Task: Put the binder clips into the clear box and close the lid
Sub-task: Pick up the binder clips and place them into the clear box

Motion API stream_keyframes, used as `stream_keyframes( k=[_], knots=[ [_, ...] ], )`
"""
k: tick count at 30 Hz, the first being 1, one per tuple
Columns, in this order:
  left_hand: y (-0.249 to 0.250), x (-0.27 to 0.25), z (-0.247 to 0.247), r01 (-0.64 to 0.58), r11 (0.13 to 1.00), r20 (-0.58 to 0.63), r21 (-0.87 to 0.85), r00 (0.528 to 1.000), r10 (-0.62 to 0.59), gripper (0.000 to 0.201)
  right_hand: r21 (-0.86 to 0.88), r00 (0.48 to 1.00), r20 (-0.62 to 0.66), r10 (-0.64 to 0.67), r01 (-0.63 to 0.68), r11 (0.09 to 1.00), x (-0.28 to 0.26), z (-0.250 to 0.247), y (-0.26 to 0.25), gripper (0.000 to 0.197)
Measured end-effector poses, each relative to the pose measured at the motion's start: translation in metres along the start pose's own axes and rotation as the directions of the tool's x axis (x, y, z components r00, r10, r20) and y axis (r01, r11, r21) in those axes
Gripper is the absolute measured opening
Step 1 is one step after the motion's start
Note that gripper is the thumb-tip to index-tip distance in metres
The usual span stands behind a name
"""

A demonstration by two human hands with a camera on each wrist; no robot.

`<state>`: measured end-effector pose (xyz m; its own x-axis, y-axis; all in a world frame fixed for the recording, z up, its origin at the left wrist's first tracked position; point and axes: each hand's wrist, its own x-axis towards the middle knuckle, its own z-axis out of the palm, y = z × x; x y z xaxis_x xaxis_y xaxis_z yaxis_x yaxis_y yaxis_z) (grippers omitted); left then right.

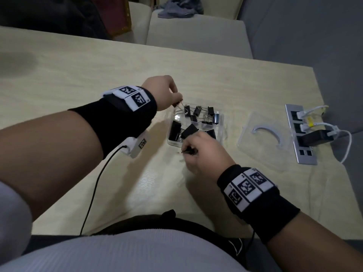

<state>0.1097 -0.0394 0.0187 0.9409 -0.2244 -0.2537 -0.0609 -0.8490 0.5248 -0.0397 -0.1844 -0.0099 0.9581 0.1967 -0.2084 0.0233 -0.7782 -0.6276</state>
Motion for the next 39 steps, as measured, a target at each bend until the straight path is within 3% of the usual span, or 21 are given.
stream_keyframes(
  k=[5, 9, 12, 14, 17, 19, 22, 25, 29, 32, 35, 37, 39],
  knots=[
    [-0.002, 0.001, 0.008, -0.027, 0.997, 0.069, 0.077, 0.997, 0.021, 0.024, 0.164, 0.952, -0.250, 0.175, -0.137, 0.977, 0.026, -0.028, 0.005, 0.018],
    [-0.014, -0.008, 0.015, 0.002, 0.994, 0.116, 0.111, 0.993, -0.015, 0.030, 0.224, 0.894, -0.339, 0.294, -0.226, 0.948, 0.053, -0.042, 0.018, 0.017],
    [-0.019, -0.014, 0.021, -0.001, 0.993, 0.152, 0.116, 0.988, -0.017, 0.036, 0.079, 0.905, -0.248, 0.346, -0.337, 0.938, 0.066, -0.049, 0.024, 0.034],
    [-0.021, -0.017, 0.023, -0.005, 0.995, 0.164, 0.104, 0.986, -0.012, 0.040, -0.050, 0.921, -0.224, 0.318, -0.336, 0.940, 0.065, -0.051, 0.021, 0.043],
    [-0.022, -0.019, 0.025, 0.001, 0.997, 0.183, 0.079, 0.983, -0.016, 0.046, -0.129, 0.968, -0.166, 0.189, -0.212, 0.969, 0.047, -0.045, 0.005, 0.026],
    [-0.022, -0.019, 0.026, 0.006, 0.998, 0.192, 0.066, 0.981, -0.018, 0.047, -0.262, 0.989, 0.056, 0.137, -0.118, 0.958, 0.028, -0.033, -0.004, 0.015],
    [-0.022, -0.020, 0.027, 0.007, 0.999, 0.197, 0.052, 0.980, -0.018, 0.047, -0.501, 0.940, 0.314, 0.134, 0.045, 0.864, 0.001, -0.009, -0.006, 0.023],
    [-0.022, -0.022, 0.029, 0.016, 0.999, 0.203, 0.031, 0.979, -0.022, 0.044, -0.554, 0.929, 0.342, 0.142, 0.077, 0.829, -0.013, 0.014, -0.002, 0.023],
    [-0.023, -0.026, 0.030, 0.030, 1.000, 0.192, -0.001, 0.981, -0.029, 0.045, -0.509, 0.954, 0.282, 0.104, 0.057, 0.859, -0.012, 0.027, 0.012, 0.022],
    [-0.025, -0.027, 0.029, 0.044, 0.998, 0.210, -0.035, 0.977, -0.036, 0.048, -0.340, 0.967, 0.253, 0.011, 0.078, 0.937, -0.013, 0.017, 0.011, 0.024],
    [-0.026, -0.028, 0.029, 0.057, 0.997, 0.216, -0.053, 0.975, -0.045, 0.050, -0.145, 1.000, 0.017, -0.006, 0.008, 0.989, -0.007, -0.006, 0.002, 0.029],
    [-0.025, -0.029, 0.031, 0.051, 0.998, 0.212, -0.039, 0.976, -0.042, 0.051, -0.037, 0.984, -0.171, 0.057, -0.064, 0.997, 0.004, -0.020, 0.001, 0.032],
    [-0.026, -0.031, 0.034, 0.046, 0.998, 0.220, -0.031, 0.975, -0.038, 0.050, 0.001, 0.963, -0.247, 0.108, -0.111, 0.994, 0.015, -0.032, 0.005, 0.042]
  ],
)
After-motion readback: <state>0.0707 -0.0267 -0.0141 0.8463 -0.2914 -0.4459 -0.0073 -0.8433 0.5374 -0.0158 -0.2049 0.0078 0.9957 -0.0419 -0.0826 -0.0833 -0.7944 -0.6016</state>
